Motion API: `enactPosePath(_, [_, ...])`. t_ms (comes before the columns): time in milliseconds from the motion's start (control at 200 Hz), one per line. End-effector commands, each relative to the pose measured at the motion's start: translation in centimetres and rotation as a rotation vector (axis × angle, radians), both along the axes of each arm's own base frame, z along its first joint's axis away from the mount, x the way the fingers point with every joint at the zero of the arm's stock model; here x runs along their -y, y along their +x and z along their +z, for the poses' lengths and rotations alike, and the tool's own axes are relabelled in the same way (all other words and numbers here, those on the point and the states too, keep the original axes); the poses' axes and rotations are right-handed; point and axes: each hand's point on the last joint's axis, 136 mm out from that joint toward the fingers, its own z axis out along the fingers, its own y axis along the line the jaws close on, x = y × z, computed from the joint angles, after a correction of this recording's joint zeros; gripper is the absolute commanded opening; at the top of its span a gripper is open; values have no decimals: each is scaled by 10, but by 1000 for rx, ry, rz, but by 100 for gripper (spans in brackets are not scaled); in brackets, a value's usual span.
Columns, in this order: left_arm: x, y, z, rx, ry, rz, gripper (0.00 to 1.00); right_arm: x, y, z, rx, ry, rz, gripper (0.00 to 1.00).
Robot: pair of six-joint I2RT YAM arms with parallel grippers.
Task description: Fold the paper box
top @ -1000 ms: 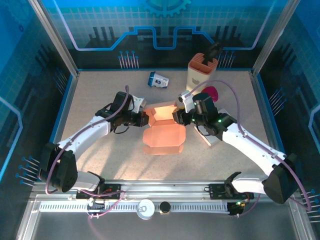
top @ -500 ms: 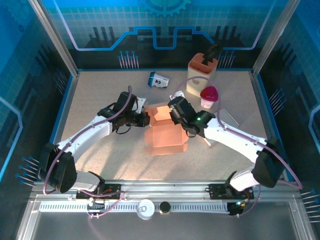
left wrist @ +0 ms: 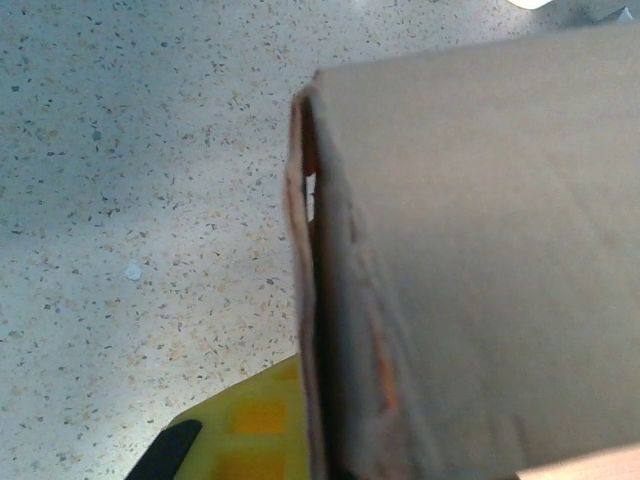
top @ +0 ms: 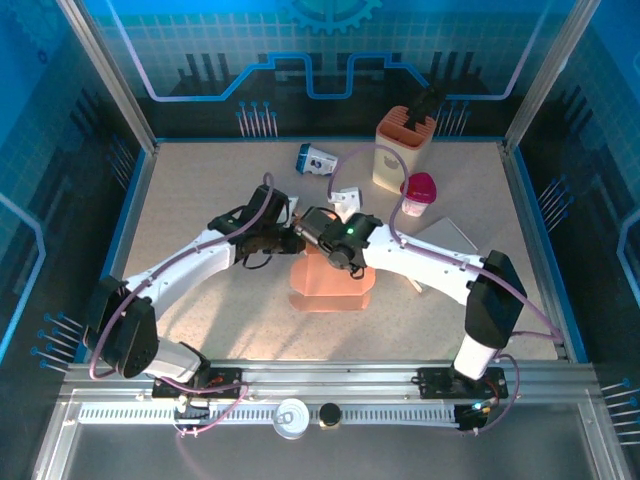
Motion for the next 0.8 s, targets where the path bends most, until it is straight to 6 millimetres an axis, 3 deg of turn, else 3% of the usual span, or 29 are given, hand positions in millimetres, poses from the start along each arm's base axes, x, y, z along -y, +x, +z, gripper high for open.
enactPosePath(0, [-9,-1,-12,-30,31,60,0,13,-1,5,41,-50,-38,0])
enactPosePath(455, [-10,0,-81,-44,-1,120,0,-4,-3,-58,-78,-22,61,0])
enactPosePath(580, [-6,4,-91,-23,-33,116,0,-6,-1,-70,-124,-37,87,0])
enactPosePath(675, [-5,6,-96,-13,-34,112,8,-8,-1,-75,-137,-37,102,0])
enactPosePath(795, [-5,13,-97,7,-19,109,10,-7,-1,-78,-147,-34,105,0])
